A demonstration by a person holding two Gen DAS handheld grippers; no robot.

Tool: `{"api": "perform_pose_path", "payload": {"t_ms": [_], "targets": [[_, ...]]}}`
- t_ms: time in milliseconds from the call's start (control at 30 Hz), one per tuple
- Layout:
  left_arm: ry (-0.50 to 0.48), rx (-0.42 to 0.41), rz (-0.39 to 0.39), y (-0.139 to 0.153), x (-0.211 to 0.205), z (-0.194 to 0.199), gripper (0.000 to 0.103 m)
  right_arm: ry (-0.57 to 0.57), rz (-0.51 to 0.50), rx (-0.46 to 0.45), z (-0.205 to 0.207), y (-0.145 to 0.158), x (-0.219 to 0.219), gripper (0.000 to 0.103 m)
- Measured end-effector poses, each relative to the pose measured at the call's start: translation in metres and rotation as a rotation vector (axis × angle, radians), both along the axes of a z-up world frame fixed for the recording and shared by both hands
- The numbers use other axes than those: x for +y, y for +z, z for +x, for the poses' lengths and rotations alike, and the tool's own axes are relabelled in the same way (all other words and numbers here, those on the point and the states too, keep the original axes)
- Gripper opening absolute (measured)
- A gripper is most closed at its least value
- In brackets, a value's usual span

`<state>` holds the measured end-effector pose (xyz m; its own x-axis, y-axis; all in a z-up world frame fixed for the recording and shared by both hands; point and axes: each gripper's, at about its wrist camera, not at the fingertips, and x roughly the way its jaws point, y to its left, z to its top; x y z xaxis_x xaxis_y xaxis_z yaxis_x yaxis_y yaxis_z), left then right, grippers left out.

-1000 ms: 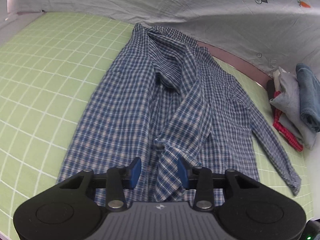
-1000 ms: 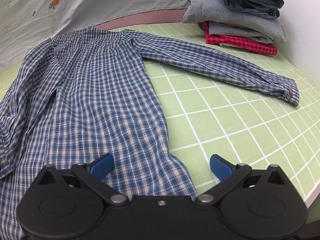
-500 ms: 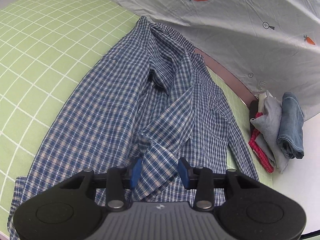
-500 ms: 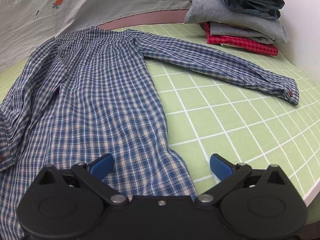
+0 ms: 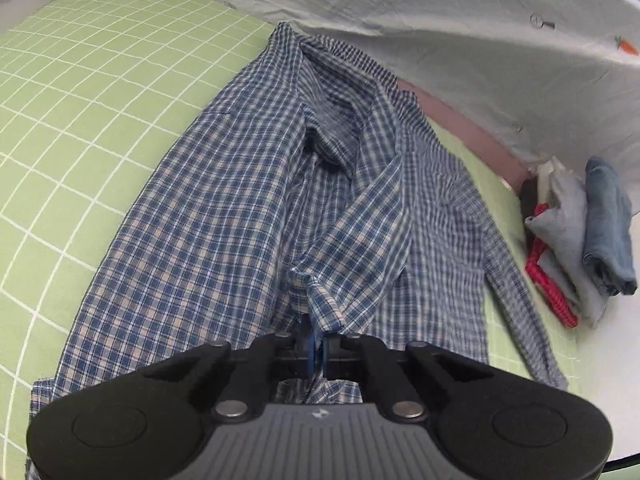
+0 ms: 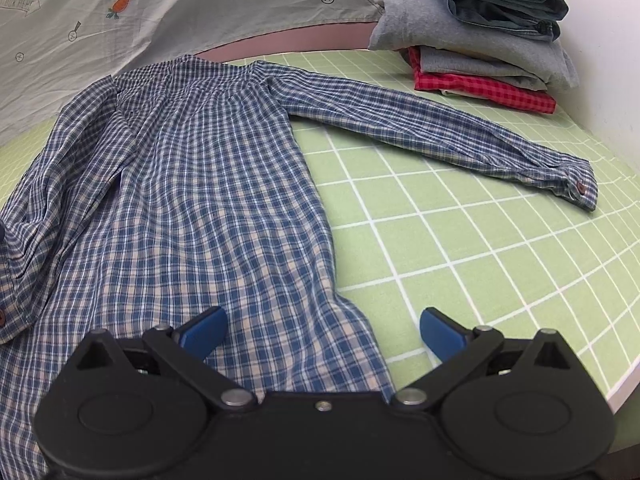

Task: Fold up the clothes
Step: 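Close the left gripper on the folded shirt edge, press it flat, open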

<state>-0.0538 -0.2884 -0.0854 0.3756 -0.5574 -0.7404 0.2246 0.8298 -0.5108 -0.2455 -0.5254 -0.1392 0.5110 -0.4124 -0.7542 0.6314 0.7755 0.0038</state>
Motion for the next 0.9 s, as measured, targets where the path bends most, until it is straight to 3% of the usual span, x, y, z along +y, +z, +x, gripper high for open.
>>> {"api": "perform_pose_path", "payload": {"t_ms": [167,267,400,500,600,700,900], "targets": [[0.07,-0.12,-0.243,0.03,0.041,-0.04,0.003,-0.003,-0.002,-0.002,-0.002,0.0,0.001,0.103],[0.205,-0.097,-0.199,0.022,0.063,-0.057,0.003,-0.007,-0.004,-0.005,-0.002,0.0,0.002,0.103],[0.361,0.034,-0.024,-0.01,0.085,-0.05,0.005,-0.016,-0.009,-0.01,-0.001,-0.001,0.003,0.103],[0.417,0.109,0.033,-0.023,0.097,-0.044,0.016,-0.015,-0.007,-0.007,0.002,-0.001,0.002,0.103],[0.401,0.086,0.088,-0.015,0.097,-0.04,0.03,-0.014,0.001,0.004,0.004,0.0,0.0,0.103],[0.375,0.009,0.1,0.001,0.098,-0.035,0.041,-0.019,0.004,0.031,0.009,0.004,-0.002,0.103],[0.309,-0.114,0.161,0.03,0.082,-0.011,0.051,-0.074,-0.038,-0.026,0.028,0.024,-0.006,0.103]]}}
